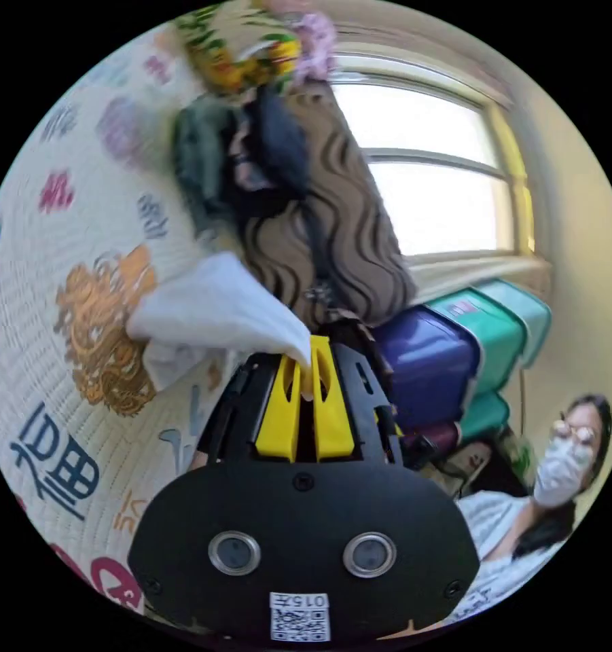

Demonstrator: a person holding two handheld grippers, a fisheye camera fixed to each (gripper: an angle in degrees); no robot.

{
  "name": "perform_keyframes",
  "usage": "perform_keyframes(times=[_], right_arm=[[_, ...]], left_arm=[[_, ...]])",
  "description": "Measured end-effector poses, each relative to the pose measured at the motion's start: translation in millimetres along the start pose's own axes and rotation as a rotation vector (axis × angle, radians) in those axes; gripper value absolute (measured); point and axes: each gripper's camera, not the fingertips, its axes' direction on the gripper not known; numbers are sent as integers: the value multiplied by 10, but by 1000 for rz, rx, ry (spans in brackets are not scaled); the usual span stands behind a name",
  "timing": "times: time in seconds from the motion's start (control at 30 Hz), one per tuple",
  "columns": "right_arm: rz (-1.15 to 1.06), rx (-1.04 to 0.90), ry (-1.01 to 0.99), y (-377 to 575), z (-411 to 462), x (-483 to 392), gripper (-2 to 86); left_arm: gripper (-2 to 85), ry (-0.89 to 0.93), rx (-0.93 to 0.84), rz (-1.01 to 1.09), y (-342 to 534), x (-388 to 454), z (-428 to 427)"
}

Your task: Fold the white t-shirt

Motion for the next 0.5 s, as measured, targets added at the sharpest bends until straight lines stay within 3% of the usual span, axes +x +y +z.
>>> perform_keyframes(times=[0.1,0.23,0.3,0.5], right_arm=[[-90,-62,11,-148,106,-126,135],[-228,-140,-111,-378,310,-584,107],[-292,-182,-295,-552,383,-980,37],[-439,-111,-279,-1001,99,-1683,-8]], left_arm=[[0,41,-32,197,72,960,-664],[1,-107,-64,381,357,2115,-1519],[1,-198,-63,423,526,2478,-1905],[13,-338,140,432,1188,3192,-3635]])
